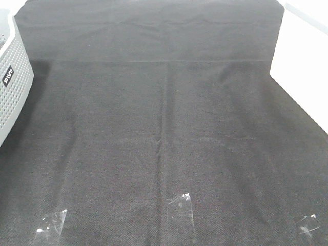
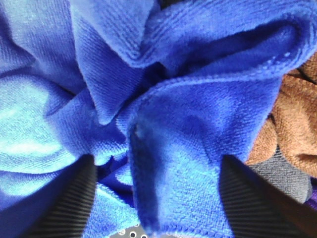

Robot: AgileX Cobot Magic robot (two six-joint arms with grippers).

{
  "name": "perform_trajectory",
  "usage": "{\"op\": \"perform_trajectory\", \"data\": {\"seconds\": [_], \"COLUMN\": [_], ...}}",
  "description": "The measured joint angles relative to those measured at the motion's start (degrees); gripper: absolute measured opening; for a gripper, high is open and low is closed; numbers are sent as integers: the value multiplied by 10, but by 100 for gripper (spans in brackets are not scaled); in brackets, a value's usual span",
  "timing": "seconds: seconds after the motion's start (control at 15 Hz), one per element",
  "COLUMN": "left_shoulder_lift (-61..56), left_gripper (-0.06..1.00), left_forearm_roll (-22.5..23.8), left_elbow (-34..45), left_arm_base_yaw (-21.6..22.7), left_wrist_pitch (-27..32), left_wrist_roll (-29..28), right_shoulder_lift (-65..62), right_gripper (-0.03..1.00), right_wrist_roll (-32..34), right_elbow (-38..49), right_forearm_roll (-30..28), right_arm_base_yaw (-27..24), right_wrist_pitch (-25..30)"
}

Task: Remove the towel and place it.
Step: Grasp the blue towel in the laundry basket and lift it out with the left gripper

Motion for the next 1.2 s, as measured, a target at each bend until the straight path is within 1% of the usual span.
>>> {"op": "perform_trajectory", "data": {"seconds": [0.07,0.13,0.27,0.47,0.6,0.87,1.0,1.2], "left_shoulder_lift": [0,1,8,13,13,13,11,-33], "left_gripper": [60,54,35,17,5,0,0,0], "left_forearm_roll": [0,-3,-15,-18,-23,-23,-22,-22], "left_elbow": [0,0,0,0,-1,-1,-1,-2], "left_arm_base_yaw": [0,0,0,0,0,0,0,-1], "left_wrist_pitch": [0,0,-1,-22,-14,-13,-10,-10], "left_wrist_roll": [0,0,0,-1,-9,-26,-37,-91], "right_shoulder_lift": [0,0,0,0,0,0,0,0], "right_gripper": [65,65,65,65,65,65,65,65], "right_wrist_roll": [0,0,0,0,0,0,0,0], "right_elbow": [0,0,0,0,0,0,0,0], "right_forearm_roll": [0,0,0,0,0,0,0,0], "right_arm_base_yaw": [0,0,0,0,0,0,0,0], "right_wrist_pitch": [0,0,0,0,0,0,0,0]}}
